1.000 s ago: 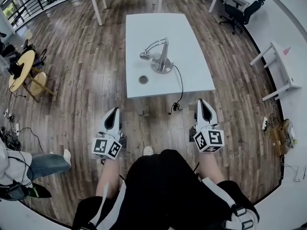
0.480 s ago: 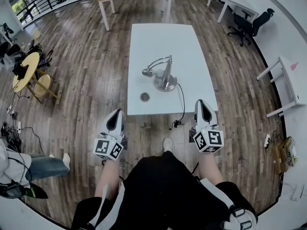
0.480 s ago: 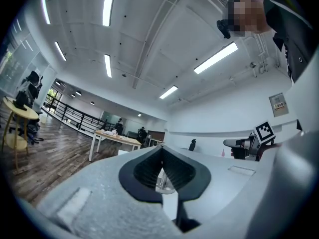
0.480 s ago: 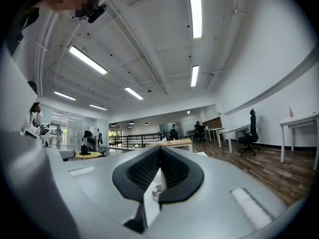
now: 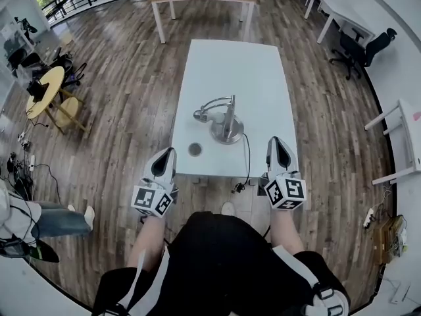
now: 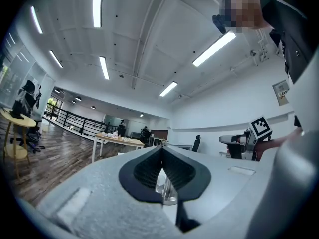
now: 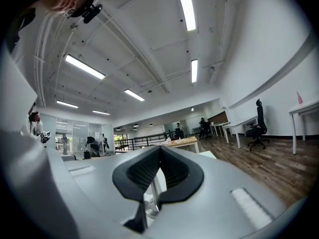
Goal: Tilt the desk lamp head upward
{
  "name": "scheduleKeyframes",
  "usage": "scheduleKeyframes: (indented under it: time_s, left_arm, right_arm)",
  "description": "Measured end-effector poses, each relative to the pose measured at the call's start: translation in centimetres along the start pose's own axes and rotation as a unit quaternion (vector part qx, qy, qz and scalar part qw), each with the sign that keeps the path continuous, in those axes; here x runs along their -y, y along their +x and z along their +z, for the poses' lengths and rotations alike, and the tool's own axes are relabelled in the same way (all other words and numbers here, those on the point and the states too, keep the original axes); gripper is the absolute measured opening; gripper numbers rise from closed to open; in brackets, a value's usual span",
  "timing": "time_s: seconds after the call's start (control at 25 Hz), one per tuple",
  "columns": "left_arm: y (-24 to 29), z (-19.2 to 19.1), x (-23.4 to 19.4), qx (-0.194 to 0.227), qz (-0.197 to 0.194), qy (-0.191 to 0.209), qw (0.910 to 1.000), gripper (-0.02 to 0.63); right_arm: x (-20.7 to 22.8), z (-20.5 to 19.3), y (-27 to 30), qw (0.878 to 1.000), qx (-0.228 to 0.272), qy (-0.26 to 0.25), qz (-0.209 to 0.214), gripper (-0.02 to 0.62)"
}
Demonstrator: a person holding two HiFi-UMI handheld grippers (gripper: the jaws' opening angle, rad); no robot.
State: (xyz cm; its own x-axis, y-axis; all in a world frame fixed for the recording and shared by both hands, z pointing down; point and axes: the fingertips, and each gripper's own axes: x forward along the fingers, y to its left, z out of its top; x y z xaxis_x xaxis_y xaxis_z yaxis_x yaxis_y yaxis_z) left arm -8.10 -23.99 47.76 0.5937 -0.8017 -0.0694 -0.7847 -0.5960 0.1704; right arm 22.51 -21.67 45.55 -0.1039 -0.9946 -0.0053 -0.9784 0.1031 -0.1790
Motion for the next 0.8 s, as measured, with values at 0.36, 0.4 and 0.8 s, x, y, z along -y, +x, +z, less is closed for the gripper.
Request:
scheduleKeyframes:
  time_s: [0.36,0.4,0.8]
  left_arm:
    - [5.6,-1.6,1.9,-0.009,0.01,0.003,0.9999,0.0]
    - [6.1,-1.9,2.1,-0.014,0.013,0.001,0.9998,0.0]
    - [10.0,-5.9,2.9,-0.07,0.021,-0.034,0.9968,0.0]
  right_arm:
    - [2.3,-0.2,4.5,0.998,-0.019,-0.006,0.051,0.005]
    - [2.4,-0.2,4.9,0.998,-0.023,-0.008,0.058,0.005]
    - [2.6,-4.0,8.0,0.992,-0.084,-0.008,0.094,0.005]
